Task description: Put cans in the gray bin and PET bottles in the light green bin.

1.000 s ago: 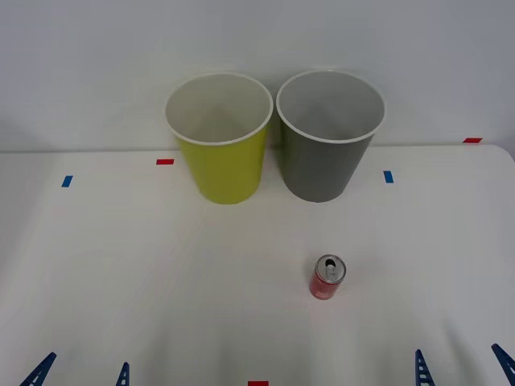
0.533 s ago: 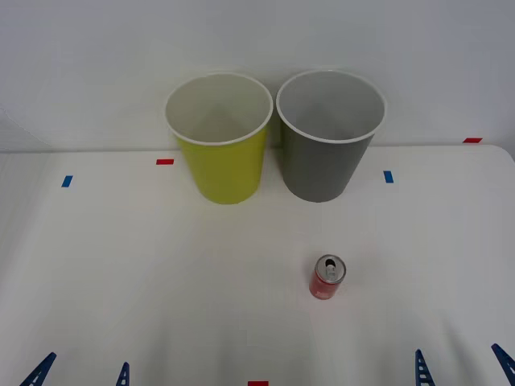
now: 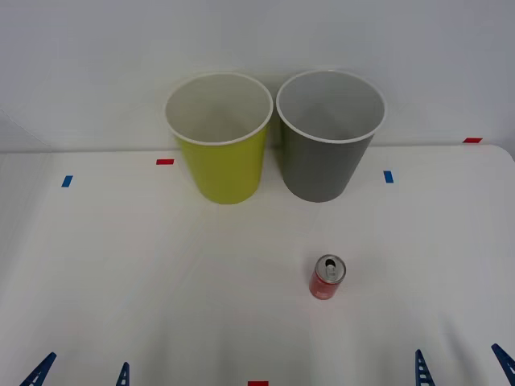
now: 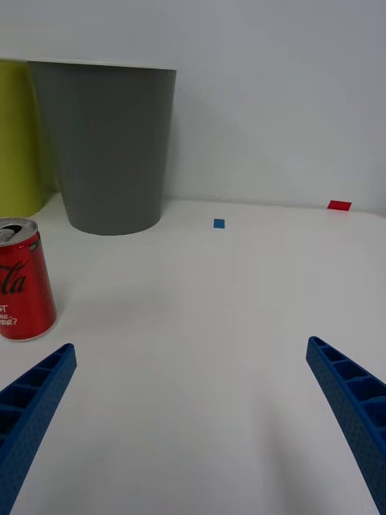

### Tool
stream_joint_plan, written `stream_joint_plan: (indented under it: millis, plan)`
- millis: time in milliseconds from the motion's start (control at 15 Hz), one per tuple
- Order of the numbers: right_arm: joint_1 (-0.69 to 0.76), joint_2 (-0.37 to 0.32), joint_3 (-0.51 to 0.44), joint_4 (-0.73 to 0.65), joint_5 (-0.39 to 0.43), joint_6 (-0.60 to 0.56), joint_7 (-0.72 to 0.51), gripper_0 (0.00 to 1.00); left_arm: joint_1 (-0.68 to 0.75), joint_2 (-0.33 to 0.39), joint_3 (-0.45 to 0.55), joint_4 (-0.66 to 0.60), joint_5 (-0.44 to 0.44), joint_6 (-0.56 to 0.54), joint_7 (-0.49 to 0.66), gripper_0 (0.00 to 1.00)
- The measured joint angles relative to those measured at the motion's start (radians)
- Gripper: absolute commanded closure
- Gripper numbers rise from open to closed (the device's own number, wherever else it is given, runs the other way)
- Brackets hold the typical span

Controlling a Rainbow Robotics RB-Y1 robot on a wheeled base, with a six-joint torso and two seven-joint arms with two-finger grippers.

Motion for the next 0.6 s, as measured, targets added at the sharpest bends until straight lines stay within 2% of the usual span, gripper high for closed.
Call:
stream_joint_plan:
  millis: [600]
  plan:
    - [0.0,0.0,0.0,0.0,0.0,0.0,0.0,0.0,0.0,0.0,0.0,0.0,0.0,0.0,0.0,0.0]
